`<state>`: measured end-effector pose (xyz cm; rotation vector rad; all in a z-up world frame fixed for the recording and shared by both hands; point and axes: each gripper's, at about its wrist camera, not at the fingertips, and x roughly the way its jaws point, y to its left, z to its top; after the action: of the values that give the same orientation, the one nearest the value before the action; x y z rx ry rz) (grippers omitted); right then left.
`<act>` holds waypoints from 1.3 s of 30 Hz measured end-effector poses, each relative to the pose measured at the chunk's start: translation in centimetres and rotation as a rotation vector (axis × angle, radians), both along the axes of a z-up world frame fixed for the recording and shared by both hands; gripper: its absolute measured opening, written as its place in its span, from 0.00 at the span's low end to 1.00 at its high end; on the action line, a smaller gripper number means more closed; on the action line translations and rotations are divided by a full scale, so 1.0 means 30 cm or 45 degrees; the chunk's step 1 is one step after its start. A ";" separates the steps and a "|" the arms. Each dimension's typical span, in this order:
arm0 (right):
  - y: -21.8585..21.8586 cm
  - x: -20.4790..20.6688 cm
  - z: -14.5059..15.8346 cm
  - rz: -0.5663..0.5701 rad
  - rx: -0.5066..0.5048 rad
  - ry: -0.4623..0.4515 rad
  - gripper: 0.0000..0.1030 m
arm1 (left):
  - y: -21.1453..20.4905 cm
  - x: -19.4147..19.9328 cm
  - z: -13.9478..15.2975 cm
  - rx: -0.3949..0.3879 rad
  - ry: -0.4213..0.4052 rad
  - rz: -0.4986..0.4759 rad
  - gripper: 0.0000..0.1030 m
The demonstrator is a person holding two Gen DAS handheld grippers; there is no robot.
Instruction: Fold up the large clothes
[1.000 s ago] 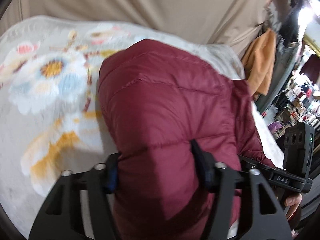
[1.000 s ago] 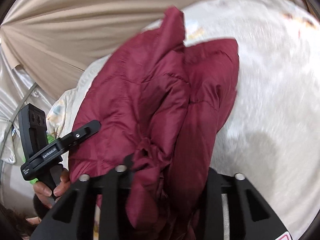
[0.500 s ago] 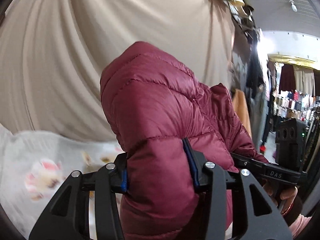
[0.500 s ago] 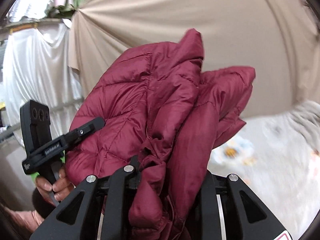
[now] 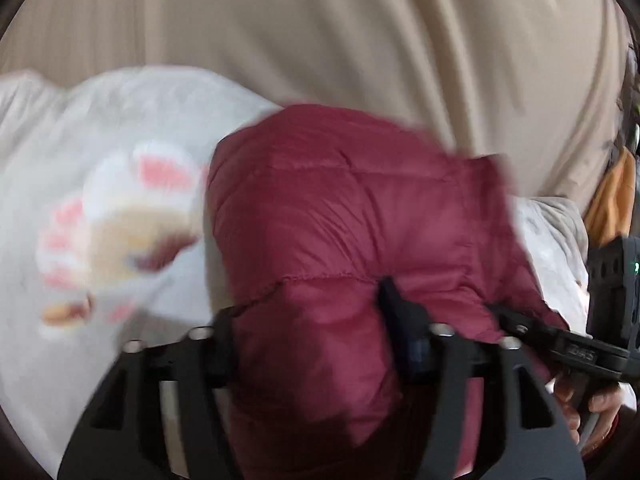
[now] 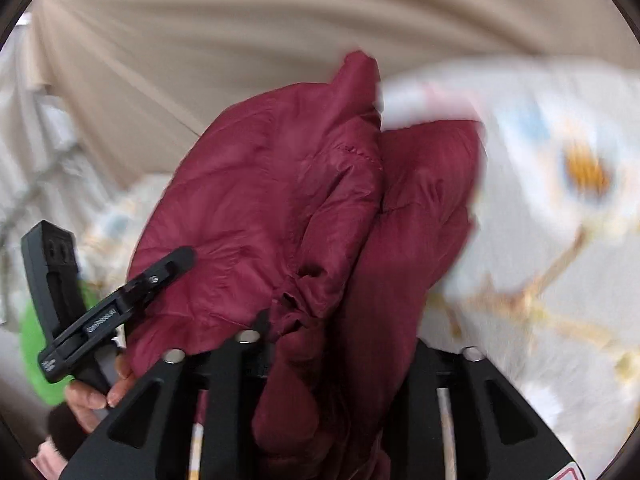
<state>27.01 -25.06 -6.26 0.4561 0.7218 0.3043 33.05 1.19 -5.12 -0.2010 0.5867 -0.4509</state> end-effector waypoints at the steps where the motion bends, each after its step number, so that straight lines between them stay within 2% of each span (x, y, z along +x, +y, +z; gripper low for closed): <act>1: -0.020 -0.007 -0.019 0.002 0.054 0.015 0.47 | 0.028 0.007 -0.010 -0.079 0.032 -0.033 0.64; 3: -0.076 -0.031 -0.014 -0.002 0.133 0.051 0.47 | 0.054 0.012 0.006 -0.117 0.086 -0.050 0.65; 4: -0.091 -0.053 0.003 -0.015 0.118 0.046 0.47 | 0.063 -0.007 0.031 -0.099 0.078 -0.049 0.63; 7: -0.115 -0.172 0.089 -0.103 0.001 -0.053 0.47 | 0.087 -0.122 0.117 -0.032 -0.032 -0.038 0.63; 8: -0.114 -0.198 0.115 -0.130 -0.041 -0.096 0.44 | 0.092 -0.157 0.146 -0.016 -0.054 -0.044 0.63; 9: -0.089 -0.213 0.161 -0.130 -0.083 -0.141 0.36 | 0.097 -0.181 0.164 -0.002 -0.058 -0.050 0.63; 10: -0.063 -0.225 0.191 -0.110 -0.117 -0.161 0.31 | 0.086 -0.215 0.185 0.003 -0.048 -0.066 0.63; 12: 0.007 -0.201 0.224 -0.055 -0.178 -0.165 0.17 | 0.061 -0.241 0.195 0.005 -0.011 -0.086 0.63; 14: 0.076 -0.149 0.218 -0.019 -0.238 -0.147 0.05 | 0.010 -0.240 0.170 0.035 0.039 -0.110 0.63; 15: 0.103 -0.118 0.180 -0.005 -0.282 -0.090 0.00 | -0.014 -0.236 0.142 0.069 0.059 -0.109 0.63; 19: 0.078 -0.141 0.014 0.006 -0.283 0.066 0.00 | -0.057 -0.262 0.033 0.282 0.092 -0.040 0.62; 22: 0.088 -0.180 -0.043 0.016 -0.293 0.081 0.00 | -0.046 -0.272 -0.021 0.300 0.111 -0.021 0.64; 24: 0.101 -0.176 -0.048 0.013 -0.320 0.076 0.00 | -0.054 -0.275 -0.038 0.317 0.099 0.000 0.64; 27: 0.092 -0.165 -0.045 0.003 -0.278 0.087 0.00 | -0.078 -0.285 -0.054 0.353 0.055 0.063 0.66; 30: 0.067 -0.200 -0.005 -0.043 -0.217 0.063 0.00 | -0.076 -0.316 -0.032 0.342 0.027 0.115 0.65; 34: 0.079 -0.251 0.158 -0.111 -0.280 -0.115 0.00 | -0.051 -0.363 0.026 0.298 -0.011 0.183 0.65; 36: 0.093 -0.216 0.241 -0.131 -0.323 -0.183 0.01 | -0.057 -0.364 0.080 0.294 -0.070 0.203 0.65; 39: 0.081 -0.099 0.303 -0.154 -0.322 -0.191 0.00 | -0.069 -0.320 0.145 0.293 -0.107 0.241 0.68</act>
<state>24.06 -22.62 2.83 0.2324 0.5745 0.1289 23.46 -0.89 -0.78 -0.0173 0.5269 -0.2049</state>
